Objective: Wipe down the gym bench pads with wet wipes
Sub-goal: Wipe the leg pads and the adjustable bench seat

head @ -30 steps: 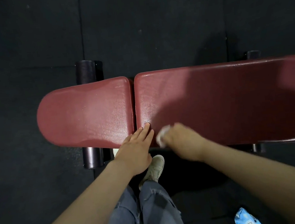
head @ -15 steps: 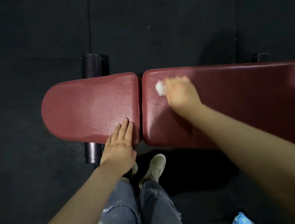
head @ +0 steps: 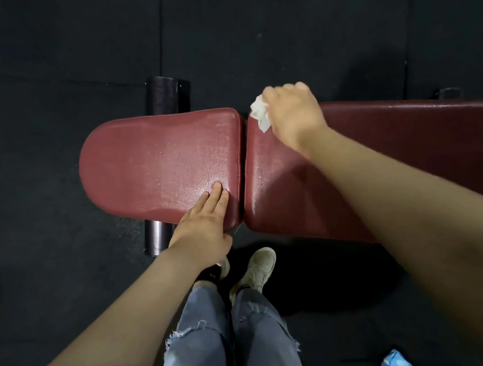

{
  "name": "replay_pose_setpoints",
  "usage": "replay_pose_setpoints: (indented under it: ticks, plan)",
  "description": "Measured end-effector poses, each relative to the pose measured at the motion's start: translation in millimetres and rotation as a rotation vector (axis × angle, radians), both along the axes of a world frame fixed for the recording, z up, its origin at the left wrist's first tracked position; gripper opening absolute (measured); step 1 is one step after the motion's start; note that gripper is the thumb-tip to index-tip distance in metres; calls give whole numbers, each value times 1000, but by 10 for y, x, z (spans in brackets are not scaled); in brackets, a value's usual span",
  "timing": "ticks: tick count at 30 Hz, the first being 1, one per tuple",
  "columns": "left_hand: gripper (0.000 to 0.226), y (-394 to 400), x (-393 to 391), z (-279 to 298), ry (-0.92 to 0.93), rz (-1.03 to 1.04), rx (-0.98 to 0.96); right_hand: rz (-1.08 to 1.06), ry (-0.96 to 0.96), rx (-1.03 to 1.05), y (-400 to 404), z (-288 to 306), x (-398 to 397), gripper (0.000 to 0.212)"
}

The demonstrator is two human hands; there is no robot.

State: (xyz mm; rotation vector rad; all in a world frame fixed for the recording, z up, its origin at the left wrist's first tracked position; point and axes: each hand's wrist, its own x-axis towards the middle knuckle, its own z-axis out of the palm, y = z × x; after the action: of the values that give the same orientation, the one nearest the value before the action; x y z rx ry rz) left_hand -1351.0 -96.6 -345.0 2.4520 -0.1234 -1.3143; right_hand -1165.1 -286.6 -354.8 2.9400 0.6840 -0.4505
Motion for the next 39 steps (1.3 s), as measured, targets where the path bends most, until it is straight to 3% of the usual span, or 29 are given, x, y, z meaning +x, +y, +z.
replay_pose_setpoints:
  ticks: [3, 6, 9, 11, 13, 15, 17, 20, 23, 27, 31, 34, 39]
  plan:
    - [88, 11, 64, 41, 23, -8, -2, -16, -43, 42, 94, -43, -393, 28]
    - [88, -7, 73, 73, 26, -2, 4, 340, 77, 178, 21, -83, -1216, 26]
    - [87, -36, 37, 87, 21, 10, 16, 681, 213, 123, -204, -38, -1723, 26]
    - [86, -48, 18, 93, 15, 31, 9, 878, 211, 75, -245, -47, -1709, 25]
    - [83, -51, 11, 100, -3, 63, -14, 916, 279, 85, -100, -36, -1479, 17]
    - [80, -37, -14, 106, -27, 92, -47, 744, 335, 110, 128, -15, -1121, 11]
    - [78, -20, -89, 112, -41, 104, -67, 420, 346, 19, 275, 24, -678, 11]
    - [76, 16, -273, 127, -40, 137, -75, 259, 58, -156, 314, -11, -265, 23]
    - [76, 90, -453, 149, -32, 165, -84, 12, -27, -136, 366, -73, -261, 24]
    - [75, 210, -632, 221, -43, 237, -86, -503, -30, 259, 280, -85, -543, 21]
    - [71, 248, -694, 400, -70, 483, -188, -504, 195, 620, 198, 206, -1207, 16]
    - [59, 223, -684, 633, -135, 725, -291, -734, 394, 862, 180, 537, -1570, 6]
    - [33, 158, -667, 1107, -109, 1160, -605, -939, 724, 1116, 136, 1109, -1835, 12]
